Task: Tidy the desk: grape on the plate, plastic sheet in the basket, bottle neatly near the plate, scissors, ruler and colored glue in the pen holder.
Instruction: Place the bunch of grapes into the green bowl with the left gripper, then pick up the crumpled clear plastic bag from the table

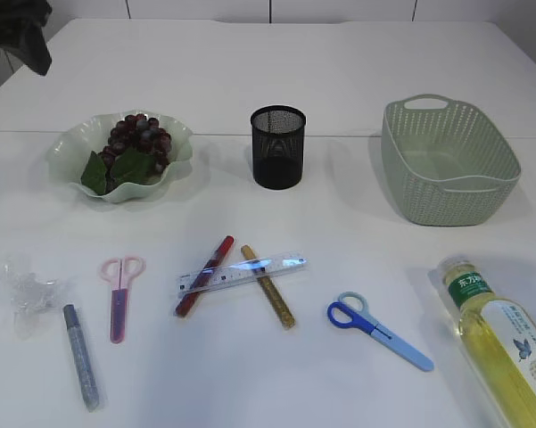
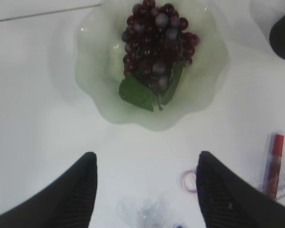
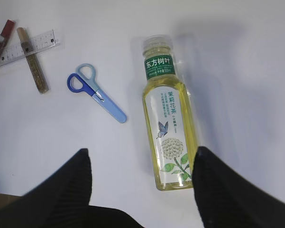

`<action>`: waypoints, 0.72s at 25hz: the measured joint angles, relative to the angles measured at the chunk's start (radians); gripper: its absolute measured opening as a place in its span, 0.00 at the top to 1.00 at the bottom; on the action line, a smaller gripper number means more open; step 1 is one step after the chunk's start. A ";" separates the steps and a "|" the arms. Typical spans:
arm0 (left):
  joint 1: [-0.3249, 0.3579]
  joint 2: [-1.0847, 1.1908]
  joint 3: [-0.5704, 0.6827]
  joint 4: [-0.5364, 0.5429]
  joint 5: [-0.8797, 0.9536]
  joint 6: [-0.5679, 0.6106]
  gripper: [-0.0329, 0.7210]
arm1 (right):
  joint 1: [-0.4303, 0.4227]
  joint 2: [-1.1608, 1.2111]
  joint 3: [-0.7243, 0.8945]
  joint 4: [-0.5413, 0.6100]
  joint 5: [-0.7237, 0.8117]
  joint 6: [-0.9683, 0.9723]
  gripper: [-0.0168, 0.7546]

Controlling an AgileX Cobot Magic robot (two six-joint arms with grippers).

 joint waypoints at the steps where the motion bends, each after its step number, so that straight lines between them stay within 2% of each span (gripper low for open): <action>1: 0.000 -0.025 0.037 0.000 0.000 0.000 0.32 | 0.000 0.000 0.000 0.000 0.002 0.000 0.30; 13: 0.000 -0.279 0.595 -0.030 -0.129 0.002 0.33 | 0.000 0.000 0.000 0.027 0.011 0.000 0.30; 18: 0.000 -0.276 0.720 -0.052 -0.240 -0.007 0.18 | 0.000 0.000 0.000 0.043 0.011 0.000 0.30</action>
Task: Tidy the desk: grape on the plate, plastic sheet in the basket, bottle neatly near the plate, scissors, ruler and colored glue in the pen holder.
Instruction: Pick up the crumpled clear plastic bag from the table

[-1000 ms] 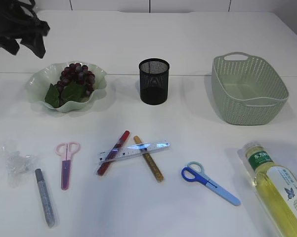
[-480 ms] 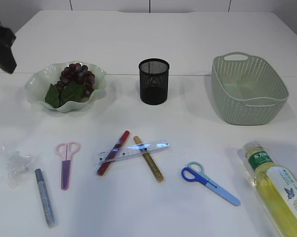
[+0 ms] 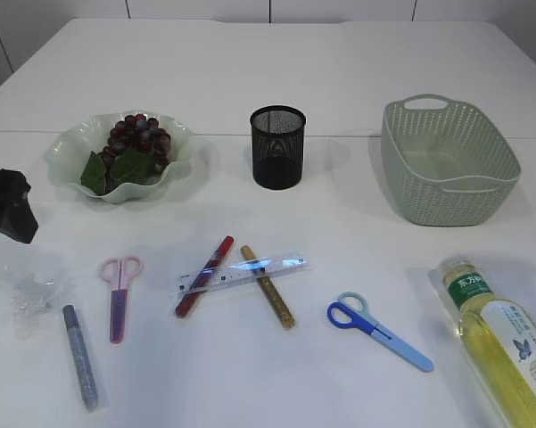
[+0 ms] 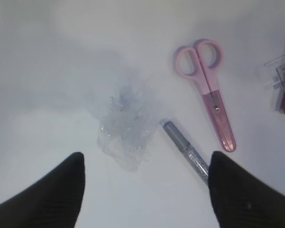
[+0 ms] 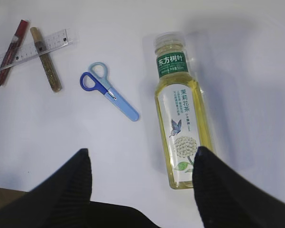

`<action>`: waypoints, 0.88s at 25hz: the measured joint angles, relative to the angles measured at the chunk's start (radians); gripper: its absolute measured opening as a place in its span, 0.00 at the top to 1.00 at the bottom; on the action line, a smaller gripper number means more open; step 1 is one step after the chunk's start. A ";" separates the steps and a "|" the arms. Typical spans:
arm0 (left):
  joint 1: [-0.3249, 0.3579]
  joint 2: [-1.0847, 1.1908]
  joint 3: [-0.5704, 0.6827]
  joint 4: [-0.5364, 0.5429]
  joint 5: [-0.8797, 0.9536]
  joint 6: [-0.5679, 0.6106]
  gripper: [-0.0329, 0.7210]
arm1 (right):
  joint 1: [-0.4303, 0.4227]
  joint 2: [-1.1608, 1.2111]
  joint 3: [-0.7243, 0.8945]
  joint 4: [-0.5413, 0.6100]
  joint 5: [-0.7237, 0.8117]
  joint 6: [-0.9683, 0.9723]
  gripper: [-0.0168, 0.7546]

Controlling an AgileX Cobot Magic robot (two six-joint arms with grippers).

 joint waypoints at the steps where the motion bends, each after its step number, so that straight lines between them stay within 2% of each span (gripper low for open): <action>1: 0.000 0.011 0.011 -0.002 -0.020 -0.010 0.17 | 0.000 0.000 0.000 0.002 0.000 0.000 0.30; 11: 0.000 0.147 0.019 0.004 -0.111 -0.036 0.17 | 0.000 0.000 0.000 0.006 0.000 0.000 0.30; 16: 0.000 0.190 0.019 0.063 -0.112 -0.083 0.17 | 0.000 0.000 0.000 0.006 0.000 0.000 0.30; 22: 0.000 0.231 0.019 0.060 -0.113 -0.092 0.17 | 0.000 0.000 0.000 0.006 0.000 0.000 0.30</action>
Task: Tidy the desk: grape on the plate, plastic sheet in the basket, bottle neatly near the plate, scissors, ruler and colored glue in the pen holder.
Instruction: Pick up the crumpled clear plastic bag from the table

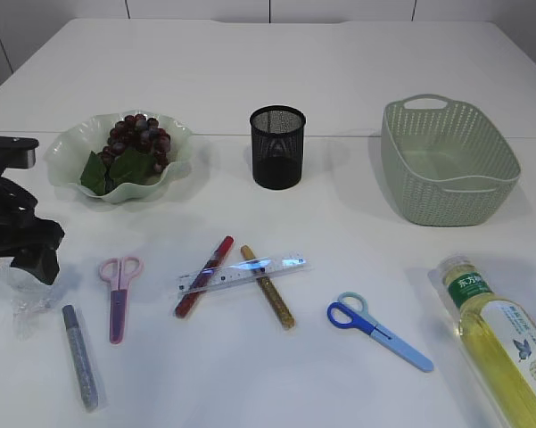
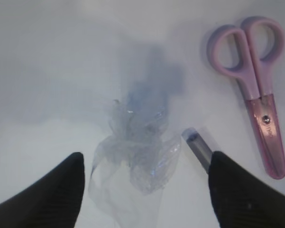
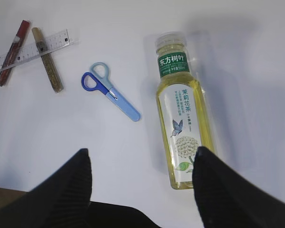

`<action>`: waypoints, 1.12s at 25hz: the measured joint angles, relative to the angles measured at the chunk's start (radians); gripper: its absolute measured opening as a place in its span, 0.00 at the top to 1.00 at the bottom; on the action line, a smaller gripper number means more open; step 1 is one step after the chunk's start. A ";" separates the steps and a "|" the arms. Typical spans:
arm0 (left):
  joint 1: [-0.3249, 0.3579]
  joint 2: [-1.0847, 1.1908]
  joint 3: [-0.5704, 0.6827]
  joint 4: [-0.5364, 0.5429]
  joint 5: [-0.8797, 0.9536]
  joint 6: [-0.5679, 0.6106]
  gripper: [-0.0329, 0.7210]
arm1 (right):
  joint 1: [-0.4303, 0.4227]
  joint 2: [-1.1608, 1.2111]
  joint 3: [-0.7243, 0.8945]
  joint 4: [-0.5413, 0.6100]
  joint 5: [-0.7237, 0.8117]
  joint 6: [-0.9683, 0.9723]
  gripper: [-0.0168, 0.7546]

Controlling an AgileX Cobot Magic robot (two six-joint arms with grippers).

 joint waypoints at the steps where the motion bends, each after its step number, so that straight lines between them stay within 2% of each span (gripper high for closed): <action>1: 0.000 0.008 0.000 -0.002 -0.002 -0.002 0.17 | 0.000 0.000 0.000 0.000 0.000 0.000 0.30; 5: 0.000 0.041 0.000 -0.004 -0.002 -0.002 0.18 | 0.000 0.000 0.000 0.000 0.000 0.000 0.30; 8: 0.000 0.059 0.000 -0.009 -0.002 -0.002 0.24 | 0.000 0.000 0.000 0.000 0.000 0.000 0.30; 10: 0.000 0.061 0.000 -0.010 -0.002 -0.002 0.32 | 0.000 0.000 0.000 0.000 0.000 0.000 0.30; 16: 0.000 0.061 0.000 -0.008 -0.004 -0.002 0.70 | 0.000 0.000 0.000 0.000 0.000 0.000 0.30; 19: 0.000 0.061 0.000 -0.002 -0.010 -0.002 0.81 | 0.000 0.000 0.000 0.000 0.000 0.000 0.30; 23: 0.000 0.061 0.000 0.001 -0.017 -0.002 0.95 | 0.000 0.000 0.000 0.000 0.000 0.000 0.30; 28: 0.000 0.061 0.000 0.003 -0.017 -0.002 0.96 | 0.000 0.000 0.000 0.000 0.000 0.000 0.30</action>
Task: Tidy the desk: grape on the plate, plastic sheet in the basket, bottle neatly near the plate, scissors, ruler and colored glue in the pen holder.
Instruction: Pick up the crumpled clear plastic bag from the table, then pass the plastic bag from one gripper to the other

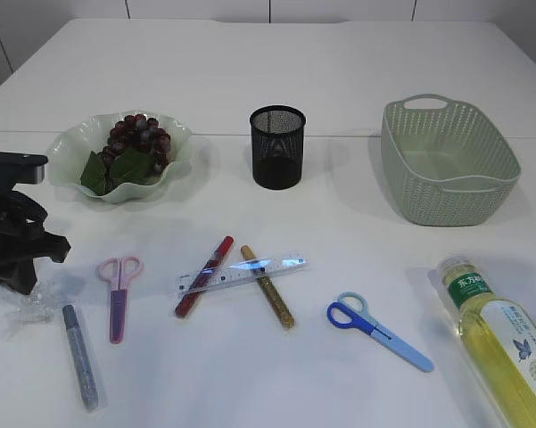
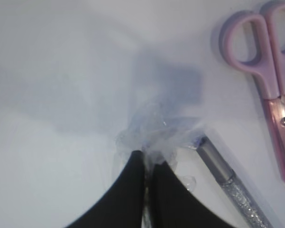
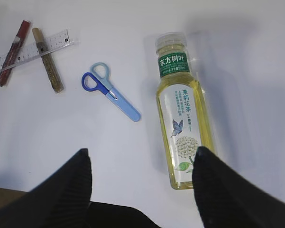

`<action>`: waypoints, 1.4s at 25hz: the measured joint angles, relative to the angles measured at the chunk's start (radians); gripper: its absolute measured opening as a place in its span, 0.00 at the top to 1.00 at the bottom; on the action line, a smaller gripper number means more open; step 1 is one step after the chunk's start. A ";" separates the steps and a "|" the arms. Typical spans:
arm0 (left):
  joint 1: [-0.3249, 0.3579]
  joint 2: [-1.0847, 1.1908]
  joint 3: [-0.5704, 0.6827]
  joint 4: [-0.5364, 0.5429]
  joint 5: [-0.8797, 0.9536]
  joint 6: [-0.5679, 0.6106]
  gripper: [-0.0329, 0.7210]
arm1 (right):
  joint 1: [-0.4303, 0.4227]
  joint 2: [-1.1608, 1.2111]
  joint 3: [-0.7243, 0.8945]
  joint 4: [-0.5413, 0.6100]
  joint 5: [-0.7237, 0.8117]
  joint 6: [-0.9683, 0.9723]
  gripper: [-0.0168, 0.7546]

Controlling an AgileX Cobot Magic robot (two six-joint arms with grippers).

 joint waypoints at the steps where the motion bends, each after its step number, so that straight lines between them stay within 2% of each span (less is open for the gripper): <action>1: 0.000 0.000 0.000 0.000 0.002 0.000 0.96 | 0.000 0.000 0.000 0.000 0.000 0.000 0.30; 5: 0.000 -0.026 0.000 0.001 0.020 0.000 0.96 | 0.000 0.000 0.000 0.000 0.000 0.000 0.30; 12: 0.000 -0.199 0.000 0.001 0.065 0.005 0.96 | 0.000 0.000 0.000 0.000 0.000 0.000 0.30; 15: 0.000 -0.288 0.000 -0.041 0.079 0.036 0.96 | 0.000 0.000 0.000 0.000 0.000 0.000 0.30; 21: -0.032 -0.460 0.000 -0.296 0.097 0.254 0.96 | 0.000 0.000 0.000 0.018 0.000 0.000 0.30; 31: -0.194 -0.516 0.000 -0.834 0.095 0.545 0.96 | 0.000 0.000 0.000 0.119 0.000 0.000 0.30; 35: -0.238 -0.516 0.000 -1.038 0.089 0.642 0.96 | 0.000 0.000 0.000 0.184 -0.002 -0.005 0.30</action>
